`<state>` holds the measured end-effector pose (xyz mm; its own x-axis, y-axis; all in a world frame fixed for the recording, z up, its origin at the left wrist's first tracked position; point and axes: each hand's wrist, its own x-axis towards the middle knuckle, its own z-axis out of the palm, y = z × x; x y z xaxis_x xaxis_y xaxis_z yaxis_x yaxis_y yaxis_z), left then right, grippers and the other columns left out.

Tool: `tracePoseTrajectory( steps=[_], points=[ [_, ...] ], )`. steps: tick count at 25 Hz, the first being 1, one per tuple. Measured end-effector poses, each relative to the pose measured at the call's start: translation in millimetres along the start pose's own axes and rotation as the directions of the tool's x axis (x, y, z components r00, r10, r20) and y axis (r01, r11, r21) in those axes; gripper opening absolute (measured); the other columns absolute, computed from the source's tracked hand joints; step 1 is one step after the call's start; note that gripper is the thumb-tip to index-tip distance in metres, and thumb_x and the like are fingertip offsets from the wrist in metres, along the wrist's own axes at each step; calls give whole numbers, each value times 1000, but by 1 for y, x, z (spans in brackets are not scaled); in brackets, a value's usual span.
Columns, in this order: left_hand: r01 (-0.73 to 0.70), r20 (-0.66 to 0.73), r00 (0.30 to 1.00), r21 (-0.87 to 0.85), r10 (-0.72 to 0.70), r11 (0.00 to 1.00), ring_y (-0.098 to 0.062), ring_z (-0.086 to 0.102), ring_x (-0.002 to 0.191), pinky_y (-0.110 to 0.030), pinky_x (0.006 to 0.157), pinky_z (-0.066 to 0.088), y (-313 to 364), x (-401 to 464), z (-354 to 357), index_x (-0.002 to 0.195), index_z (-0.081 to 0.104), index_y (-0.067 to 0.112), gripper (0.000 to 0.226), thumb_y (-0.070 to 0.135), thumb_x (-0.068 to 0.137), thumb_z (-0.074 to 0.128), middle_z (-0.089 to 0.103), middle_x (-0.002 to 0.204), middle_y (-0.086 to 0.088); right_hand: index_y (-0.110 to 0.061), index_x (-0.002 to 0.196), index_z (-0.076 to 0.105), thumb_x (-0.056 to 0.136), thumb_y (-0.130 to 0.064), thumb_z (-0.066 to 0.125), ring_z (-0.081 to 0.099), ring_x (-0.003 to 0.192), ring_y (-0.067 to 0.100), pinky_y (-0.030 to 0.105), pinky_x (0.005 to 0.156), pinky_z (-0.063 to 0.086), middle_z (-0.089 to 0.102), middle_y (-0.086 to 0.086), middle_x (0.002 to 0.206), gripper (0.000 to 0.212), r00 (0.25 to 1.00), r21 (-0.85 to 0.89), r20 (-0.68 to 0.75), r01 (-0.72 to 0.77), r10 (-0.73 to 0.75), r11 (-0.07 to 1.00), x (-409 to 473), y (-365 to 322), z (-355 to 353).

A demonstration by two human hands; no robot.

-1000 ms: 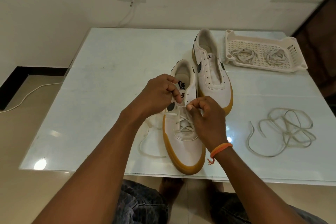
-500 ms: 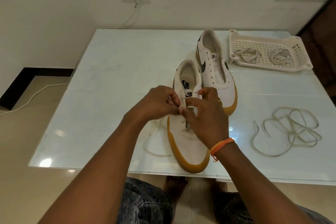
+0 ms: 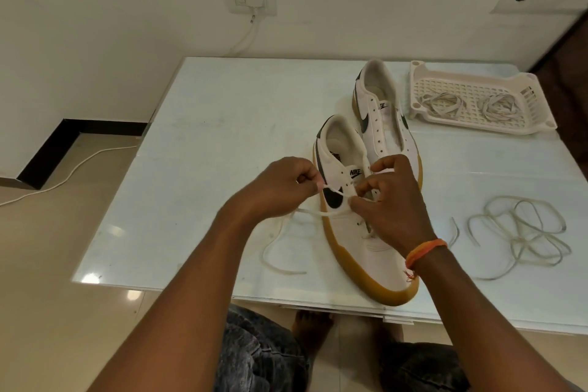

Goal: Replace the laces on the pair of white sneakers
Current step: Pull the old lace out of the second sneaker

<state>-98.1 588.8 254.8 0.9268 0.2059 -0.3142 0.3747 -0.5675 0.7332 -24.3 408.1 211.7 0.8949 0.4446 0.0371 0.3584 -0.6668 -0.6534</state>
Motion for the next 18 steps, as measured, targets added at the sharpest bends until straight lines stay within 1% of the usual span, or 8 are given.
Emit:
tracePoseTrajectory(
  steps=[3, 5, 6, 8, 10, 13, 15, 18],
  points=[
    [87, 65, 995, -139, -79, 986, -13, 48, 77, -26, 70, 41, 7, -8, 9, 95, 68, 12, 22, 27, 100, 51, 59, 87, -7, -19, 110, 70, 73, -13, 80, 44, 113, 12, 14, 86, 40, 41, 1, 122, 38, 996, 49, -37, 80, -78, 996, -2, -2, -2],
    [100, 58, 994, -83, -95, 992, -11, 52, 79, -31, 78, 43, 3, -15, 2, 87, 68, 22, 23, 38, 96, 54, 63, 88, -4, -22, 115, 68, 73, -4, 76, 44, 116, 14, 20, 94, 41, 42, 1, 123, 46, 979, 58, -61, 197, -193, 979, -1, -2, -3],
    [101, 26, 995, -11, -100, 995, -9, 55, 81, -35, 84, 44, 1, -19, -6, 82, 68, 27, 25, 49, 90, 58, 65, 86, 4, -22, 113, 69, 74, -2, 74, 45, 113, 11, 14, 93, 39, 44, -1, 120, 45, 976, 70, -45, 214, -211, 974, 1, 0, -6],
    [146, -127, 983, 133, -129, 980, -7, 58, 88, -45, 93, 42, -1, -26, -25, 82, 69, 30, 29, 58, 82, 60, 64, 86, 17, -24, 106, 71, 76, 0, 73, 48, 102, 4, 3, 83, 38, 50, -3, 113, 39, 991, 128, -30, 137, -134, 982, 5, 5, -14],
    [228, -376, 916, 198, -141, 953, -3, 52, 82, -39, 88, 33, 2, -32, -34, 82, 68, 30, 20, 48, 89, 62, 59, 80, 18, -27, 98, 70, 77, -2, 75, 55, 93, 4, 4, 76, 40, 57, -1, 109, 33, 998, 223, -68, 24, -9, 975, 9, 9, -21],
    [200, -569, 795, -76, -207, 977, -5, 55, 75, -40, 87, 41, -1, -29, -22, 79, 68, 28, 18, 43, 88, 64, 62, 75, 11, -25, 93, 71, 82, -4, 72, 63, 81, 4, 5, 69, 45, 65, -6, 103, 25, 994, 333, -100, 0, 35, 943, 8, 4, -21],
    [57, -543, 800, -352, -253, 934, -7, 60, 75, -35, 83, 53, -3, -22, -12, 81, 70, 26, 15, 38, 88, 65, 70, 84, 3, -24, 99, 71, 82, -7, 73, 61, 72, 2, 6, 67, 47, 68, -9, 99, 24, 995, 329, -91, 66, -38, 942, 5, -2, -14],
    [-89, -526, 813, -538, -251, 838, -4, 49, 61, -14, 61, 47, 8, -16, -13, 89, 71, 22, 13, 24, 95, 60, 66, 84, 1, -21, 110, 71, 80, -19, 78, 57, 67, -4, 17, 71, 54, 68, -12, 103, 31, 986, 276, -99, 157, -135, 948, -1, -12, 0]
  ],
)
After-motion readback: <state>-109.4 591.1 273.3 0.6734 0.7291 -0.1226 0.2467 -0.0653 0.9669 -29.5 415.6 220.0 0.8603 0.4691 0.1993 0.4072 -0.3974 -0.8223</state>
